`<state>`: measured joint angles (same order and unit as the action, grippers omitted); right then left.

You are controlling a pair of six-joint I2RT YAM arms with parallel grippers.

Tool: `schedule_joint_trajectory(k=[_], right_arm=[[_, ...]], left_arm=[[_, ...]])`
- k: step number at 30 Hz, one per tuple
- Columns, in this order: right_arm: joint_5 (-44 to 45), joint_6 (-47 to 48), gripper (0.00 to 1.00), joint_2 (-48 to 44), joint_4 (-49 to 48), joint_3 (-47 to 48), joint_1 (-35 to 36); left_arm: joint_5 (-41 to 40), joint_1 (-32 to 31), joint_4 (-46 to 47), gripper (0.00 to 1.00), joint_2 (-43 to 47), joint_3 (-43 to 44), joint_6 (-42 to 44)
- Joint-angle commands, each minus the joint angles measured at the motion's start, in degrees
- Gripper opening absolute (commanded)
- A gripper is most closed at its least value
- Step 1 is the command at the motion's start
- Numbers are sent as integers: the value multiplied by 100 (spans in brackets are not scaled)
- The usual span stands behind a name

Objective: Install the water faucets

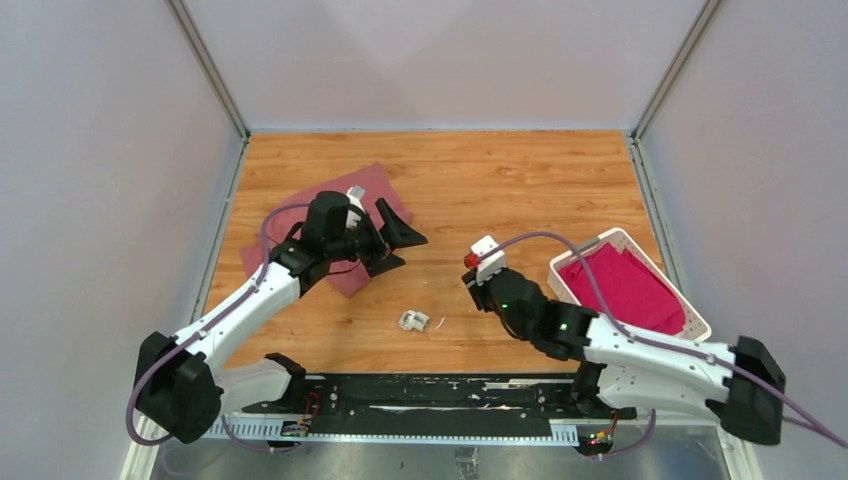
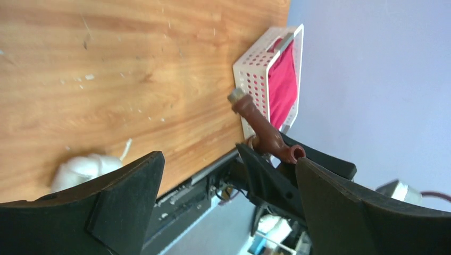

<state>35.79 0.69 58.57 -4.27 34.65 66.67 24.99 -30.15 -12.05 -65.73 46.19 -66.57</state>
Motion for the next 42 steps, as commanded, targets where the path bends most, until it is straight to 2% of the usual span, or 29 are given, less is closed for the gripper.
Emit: schedule_joint_trajectory(k=[1,3,5,8,10,15,19,22,29,31,33,35,42], right_arm=[[-2638,-1130,0,-1481,364,-645,-937],[-3314,-1487,0,-2196,341,-878,-1483],[-4095,-1842,0,-2802,229,-1061,-1903],[-4527,-2188,0,-3351,-58,-1269,-2101],[-4632,-2332,0,-3490,-242,-1338,-2114],[-4940,-2464,0,-3165,-1098,-1551,-2115],[-4941,-2496,0,-2880,-2044,-1794,-2123],[-4880,-2571,0,-2658,-2608,-1899,-2123],[-4627,-2949,0,-2279,-3740,-2200,-2124],[-4657,-3033,0,-2150,-3876,-2213,-2122],[-4673,-3113,0,-2050,-4005,-2228,-2118],[-4674,-3184,0,-1966,-4189,-2259,-2118],[-4700,-3325,0,-1682,-4634,-2307,-2115]], left_arm=[[355,417,122,100,119,78,843],[797,448,365,100,28,95,1220],[1609,449,1040,100,-123,29,1289],[2474,416,1545,100,-174,-129,1360],[2579,365,1548,100,-79,-180,1470],[2353,14,1571,99,-102,-216,961],[1907,-175,1801,100,-76,-494,8],[1660,-199,2488,100,-12,-946,-851],[1276,-370,2584,100,-153,-1034,-1314],[1285,-393,2951,100,-261,-1095,-1559],[1362,-399,3789,100,-466,-1240,-2028],[1393,-423,4107,100,-634,-1273,-2288],[1267,-544,4511,87,-844,-1213,-2567]])
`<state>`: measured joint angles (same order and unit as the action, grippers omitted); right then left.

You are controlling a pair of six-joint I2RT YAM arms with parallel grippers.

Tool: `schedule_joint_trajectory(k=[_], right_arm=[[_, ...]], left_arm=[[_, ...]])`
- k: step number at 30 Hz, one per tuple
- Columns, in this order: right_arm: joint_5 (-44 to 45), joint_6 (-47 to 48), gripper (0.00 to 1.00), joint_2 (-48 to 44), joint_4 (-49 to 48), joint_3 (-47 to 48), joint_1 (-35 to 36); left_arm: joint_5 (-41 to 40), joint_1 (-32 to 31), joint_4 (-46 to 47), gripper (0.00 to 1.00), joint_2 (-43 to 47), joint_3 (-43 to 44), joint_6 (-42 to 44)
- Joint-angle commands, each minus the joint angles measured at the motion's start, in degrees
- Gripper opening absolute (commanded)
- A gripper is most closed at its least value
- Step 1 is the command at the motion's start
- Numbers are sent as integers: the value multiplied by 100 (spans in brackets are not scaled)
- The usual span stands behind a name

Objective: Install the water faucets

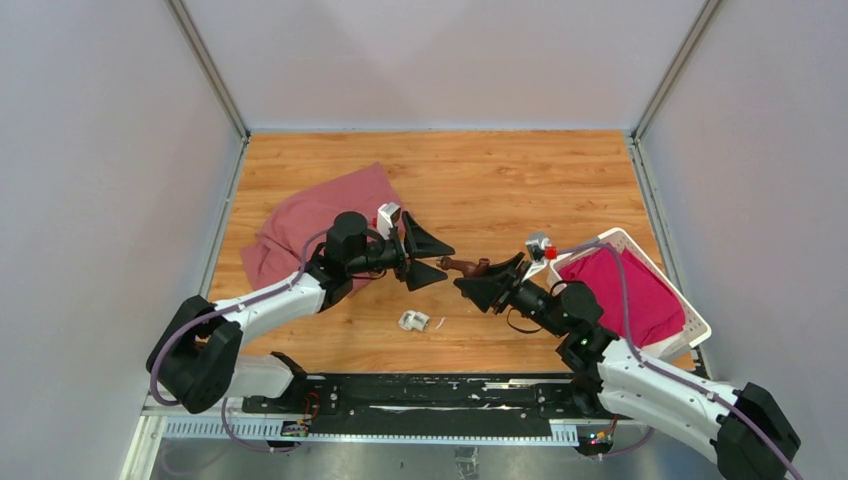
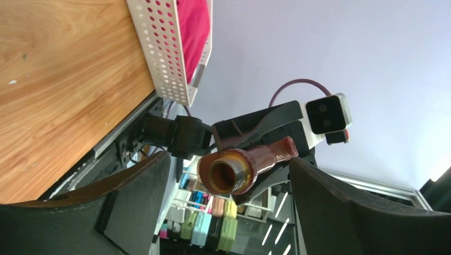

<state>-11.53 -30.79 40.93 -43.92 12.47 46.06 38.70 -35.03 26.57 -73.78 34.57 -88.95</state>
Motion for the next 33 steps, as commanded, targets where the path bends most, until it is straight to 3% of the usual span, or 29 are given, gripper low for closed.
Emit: schedule_joint_trajectory(k=[1,15,16,17,18,19,22,28,33], right_arm=[[21,-222,0,120,-740,-106,-56],[44,-407,1,402,-860,-113,-58],[72,-410,10,403,-749,-82,-54],[105,-415,31,387,-656,-48,-54],[169,-427,57,368,-552,-14,-54],[232,-441,74,342,-456,23,-54],[470,-460,98,222,-26,172,-54],[877,-433,99,71,749,465,-54],[494,-370,93,342,812,708,-62]], left_arm=[[-134,-59,724,84,-43,-55,-381],[-311,-110,1123,22,-103,-165,-660],[-310,-110,1123,16,-115,-173,-659],[-310,-110,1125,9,-118,-184,-655],[-303,-110,1125,0,-133,-188,-644],[-275,-110,1123,0,-144,-188,-625],[-234,-110,1123,0,-157,-181,-579],[-151,-110,1127,0,-208,-181,-464],[17,-111,1132,0,-265,-92,-329]])
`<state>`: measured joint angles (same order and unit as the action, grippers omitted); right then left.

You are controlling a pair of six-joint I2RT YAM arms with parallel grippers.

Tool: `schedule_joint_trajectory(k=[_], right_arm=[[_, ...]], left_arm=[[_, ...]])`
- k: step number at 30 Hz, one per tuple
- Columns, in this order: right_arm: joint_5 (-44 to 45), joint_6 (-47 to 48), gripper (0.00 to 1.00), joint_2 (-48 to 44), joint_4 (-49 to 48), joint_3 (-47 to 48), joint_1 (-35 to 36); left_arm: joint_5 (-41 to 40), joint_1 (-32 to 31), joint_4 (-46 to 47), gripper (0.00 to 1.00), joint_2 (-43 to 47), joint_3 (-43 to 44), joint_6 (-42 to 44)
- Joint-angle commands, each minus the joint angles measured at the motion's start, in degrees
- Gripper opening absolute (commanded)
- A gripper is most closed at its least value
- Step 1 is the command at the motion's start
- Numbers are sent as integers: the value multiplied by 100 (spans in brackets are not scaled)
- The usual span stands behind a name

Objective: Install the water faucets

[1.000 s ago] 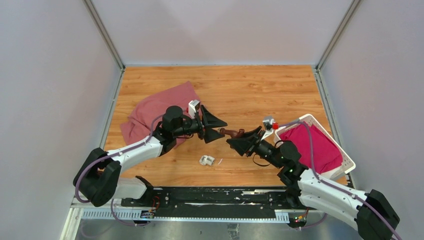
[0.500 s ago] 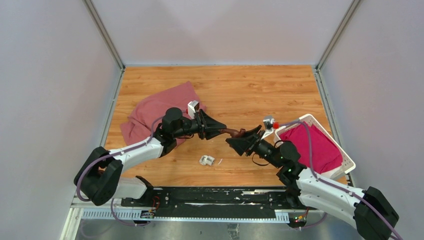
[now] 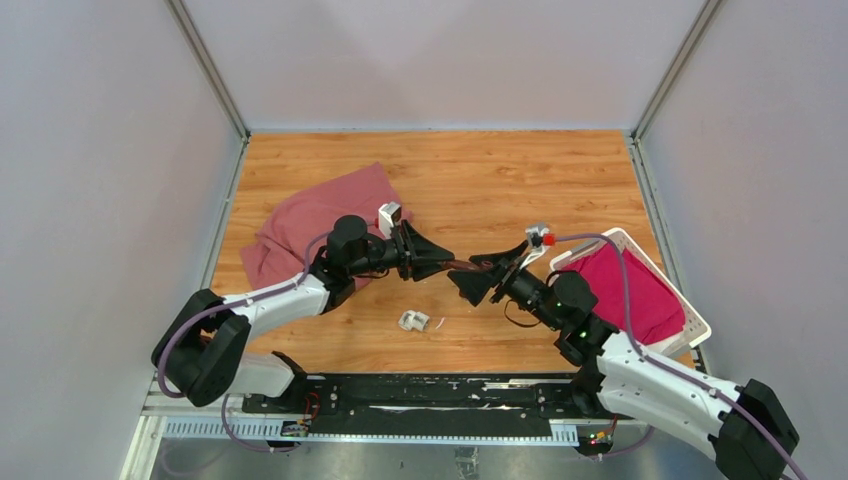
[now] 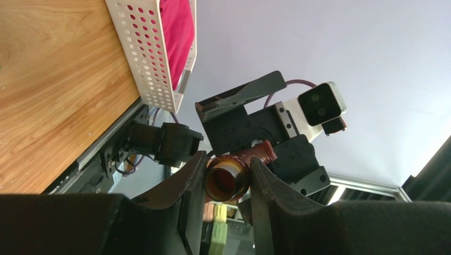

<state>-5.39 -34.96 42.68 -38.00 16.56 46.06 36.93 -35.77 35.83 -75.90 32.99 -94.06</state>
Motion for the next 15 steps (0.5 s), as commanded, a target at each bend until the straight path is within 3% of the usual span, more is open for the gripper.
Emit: schedule_joint_trajectory(k=[1,9,13,14,15], right_arm=[[-215,58,91,268,208,356,-64],[-598,-61,65,910,-166,585,-62],[-511,-154,40,888,-200,523,-67],[-496,-167,31,860,-195,503,-70],[-472,-184,14,827,-172,484,-71]], left_arm=[[204,-36,205,0,-40,79,190],[219,-35,205,0,-21,85,204],[213,-35,205,0,-30,93,205],[210,-38,205,0,-30,102,204],[216,-36,205,0,-32,102,216]])
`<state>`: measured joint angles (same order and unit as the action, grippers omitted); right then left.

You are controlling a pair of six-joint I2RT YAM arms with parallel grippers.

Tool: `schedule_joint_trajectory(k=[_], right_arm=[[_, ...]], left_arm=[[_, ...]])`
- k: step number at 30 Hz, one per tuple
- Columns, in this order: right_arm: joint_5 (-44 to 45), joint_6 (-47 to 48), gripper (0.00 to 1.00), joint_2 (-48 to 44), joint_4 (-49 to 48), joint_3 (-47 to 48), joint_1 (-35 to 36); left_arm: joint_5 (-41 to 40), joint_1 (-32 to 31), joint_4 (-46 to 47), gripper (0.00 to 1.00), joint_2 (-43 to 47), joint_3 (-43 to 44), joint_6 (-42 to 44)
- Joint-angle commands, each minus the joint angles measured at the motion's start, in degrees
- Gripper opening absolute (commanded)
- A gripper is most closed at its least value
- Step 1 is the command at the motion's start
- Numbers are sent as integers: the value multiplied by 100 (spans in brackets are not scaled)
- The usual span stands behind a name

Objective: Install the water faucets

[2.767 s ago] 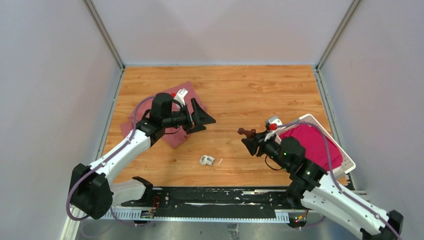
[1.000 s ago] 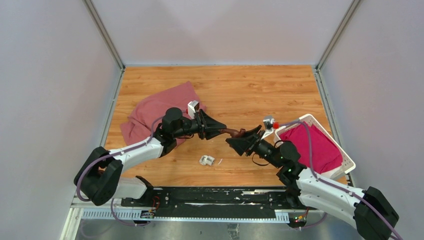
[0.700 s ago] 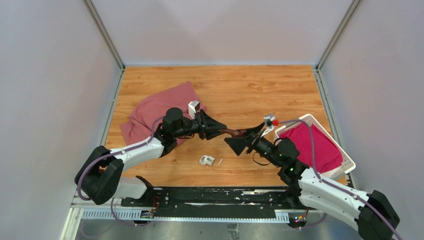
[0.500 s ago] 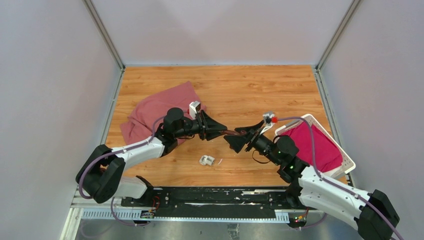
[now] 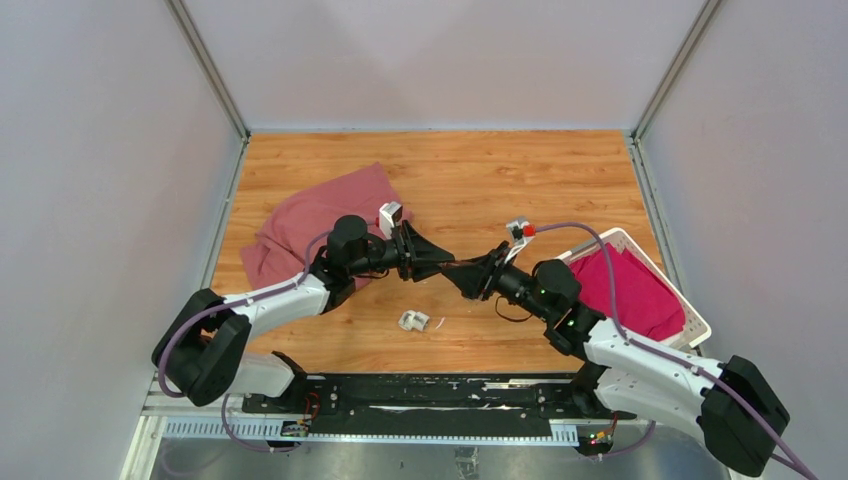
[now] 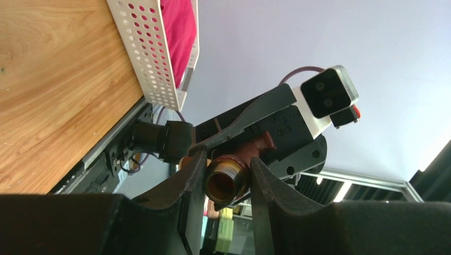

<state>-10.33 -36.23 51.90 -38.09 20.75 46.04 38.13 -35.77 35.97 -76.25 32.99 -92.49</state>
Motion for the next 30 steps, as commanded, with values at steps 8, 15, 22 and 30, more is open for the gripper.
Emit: schedule_joint_trajectory(k=[8,15,22,30], right_arm=[[809,245,0,-1013,1464,148,-78],[2256,1199,0,-2210,4547,801,-78],[2890,1499,0,-1868,5802,1303,-78],[2533,1395,0,-1407,5520,1404,-78]], left_arm=[[142,57,-147,59,46,67,425],[-555,612,-3946,80,748,636,3170],[-2766,-54,-7232,81,682,1809,7079],[-2793,-420,-7555,79,240,1463,7581]])
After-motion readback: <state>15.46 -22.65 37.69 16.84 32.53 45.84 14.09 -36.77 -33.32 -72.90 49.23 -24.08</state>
